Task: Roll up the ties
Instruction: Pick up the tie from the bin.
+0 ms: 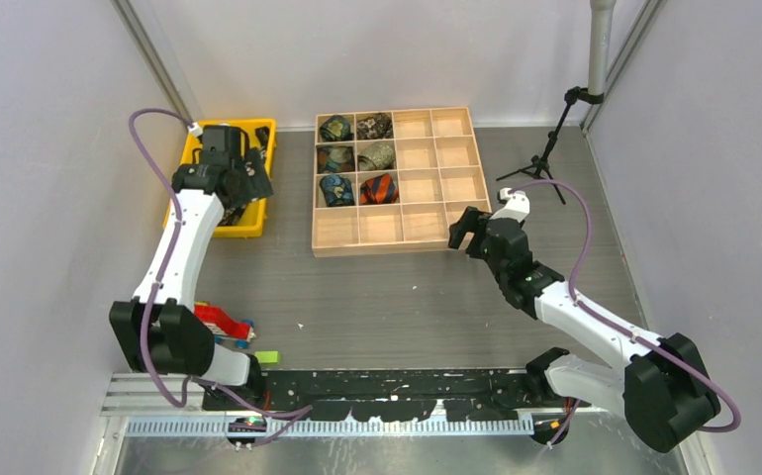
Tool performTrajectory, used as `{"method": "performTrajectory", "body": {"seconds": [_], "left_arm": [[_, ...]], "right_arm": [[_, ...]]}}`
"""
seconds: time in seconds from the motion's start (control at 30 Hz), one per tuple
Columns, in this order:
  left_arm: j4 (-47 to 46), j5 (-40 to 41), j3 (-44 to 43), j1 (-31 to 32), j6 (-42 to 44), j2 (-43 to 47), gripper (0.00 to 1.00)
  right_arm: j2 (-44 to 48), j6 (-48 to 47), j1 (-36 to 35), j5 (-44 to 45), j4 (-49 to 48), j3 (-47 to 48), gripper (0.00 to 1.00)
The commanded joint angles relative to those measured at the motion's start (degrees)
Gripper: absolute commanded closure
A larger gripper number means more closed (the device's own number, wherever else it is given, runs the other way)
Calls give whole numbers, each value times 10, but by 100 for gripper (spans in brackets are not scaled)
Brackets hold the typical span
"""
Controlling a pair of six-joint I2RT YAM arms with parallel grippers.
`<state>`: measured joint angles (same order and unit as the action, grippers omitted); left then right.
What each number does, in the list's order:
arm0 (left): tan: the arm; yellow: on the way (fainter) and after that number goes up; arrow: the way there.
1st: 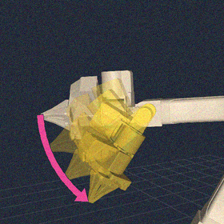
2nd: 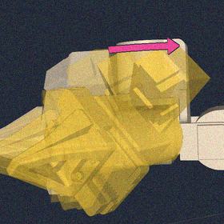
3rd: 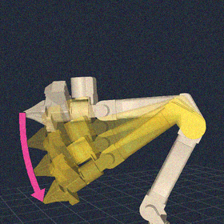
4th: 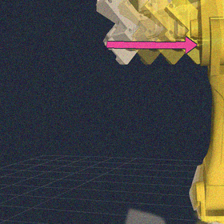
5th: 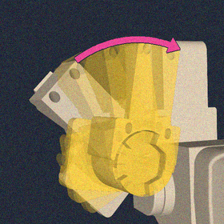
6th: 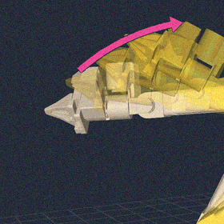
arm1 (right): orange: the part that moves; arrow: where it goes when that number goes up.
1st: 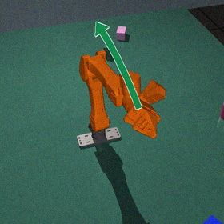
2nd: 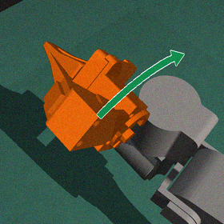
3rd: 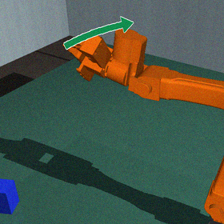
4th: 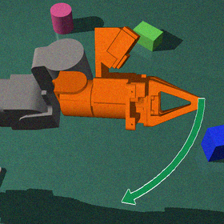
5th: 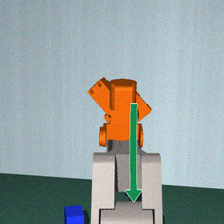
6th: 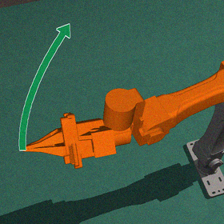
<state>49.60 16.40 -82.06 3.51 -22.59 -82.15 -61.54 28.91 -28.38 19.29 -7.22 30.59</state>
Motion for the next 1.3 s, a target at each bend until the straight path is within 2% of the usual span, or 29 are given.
{"method": "performTrajectory", "body": {"seconds": [0.0,0.17,0.47,0.8,1.07,1.27], "left_arm": [[-59,-13,-35,-62,-52,-31,3],[-107,-31,-72,-113,-57,-109,6],[-63,-62,-283,-183,-152,-318,15],[19,-90,-553,-195,-196,-555,19],[18,-125,-593,-197,-303,-637,24],[44,-79,-574,-196,-323,-628,28]], "right_arm": [[-2,10,8,-11,-17,19,13],[-5,10,14,-19,-16,19,13],[-8,13,25,-39,-18,20,13],[-14,27,53,-69,-24,16,14],[-19,37,71,-86,-26,15,15],[-25,40,75,-95,-25,18,15]]}}
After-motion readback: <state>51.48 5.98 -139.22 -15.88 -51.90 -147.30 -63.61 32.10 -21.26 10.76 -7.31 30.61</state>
